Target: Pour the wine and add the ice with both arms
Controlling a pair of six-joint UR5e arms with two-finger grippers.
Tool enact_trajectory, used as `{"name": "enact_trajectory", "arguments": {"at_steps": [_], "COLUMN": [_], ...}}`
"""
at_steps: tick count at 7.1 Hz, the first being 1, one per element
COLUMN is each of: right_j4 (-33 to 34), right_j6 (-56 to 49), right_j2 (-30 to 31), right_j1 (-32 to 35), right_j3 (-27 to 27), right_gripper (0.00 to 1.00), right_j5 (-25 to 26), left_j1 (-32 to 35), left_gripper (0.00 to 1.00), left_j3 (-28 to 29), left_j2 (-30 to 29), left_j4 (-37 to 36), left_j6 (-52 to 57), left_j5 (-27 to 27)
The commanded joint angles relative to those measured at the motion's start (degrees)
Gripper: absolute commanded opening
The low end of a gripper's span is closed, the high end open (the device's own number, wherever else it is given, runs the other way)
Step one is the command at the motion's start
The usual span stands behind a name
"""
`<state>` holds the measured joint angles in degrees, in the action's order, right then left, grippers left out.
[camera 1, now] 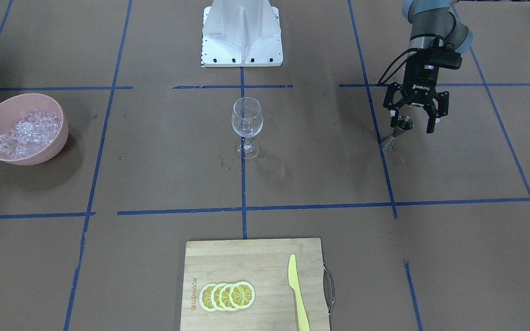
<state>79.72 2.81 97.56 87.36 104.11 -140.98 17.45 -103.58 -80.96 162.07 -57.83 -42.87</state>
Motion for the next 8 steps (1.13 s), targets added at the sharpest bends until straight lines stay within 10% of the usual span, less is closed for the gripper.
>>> {"name": "enact_trajectory", "arguments": {"at_steps": [1,6,8], "right_j4": [0.0,0.0,0.0], "right_j6": [0.0,0.0,0.1], "right_j2": [0.0,0.1,0.1], "right_j1": [0.0,0.1,0.0], "right_j3": [0.0,0.0,0.0], "right_gripper": [1.00,1.00,1.00], "right_j5": [-0.1,-0.1,-0.1], "left_j1": [-3.3,-6.6,-7.2], "left_gripper": [1.00,0.93,0.49], "left_j3": [1.7,8.0,9.2], "left_j2": [0.0,-1.0,-1.0], "left_j4": [0.1,0.1,0.1], "left_j6": [-1.5,-5.6,-6.5], "left_j5": [4.3,7.0,7.0]}}
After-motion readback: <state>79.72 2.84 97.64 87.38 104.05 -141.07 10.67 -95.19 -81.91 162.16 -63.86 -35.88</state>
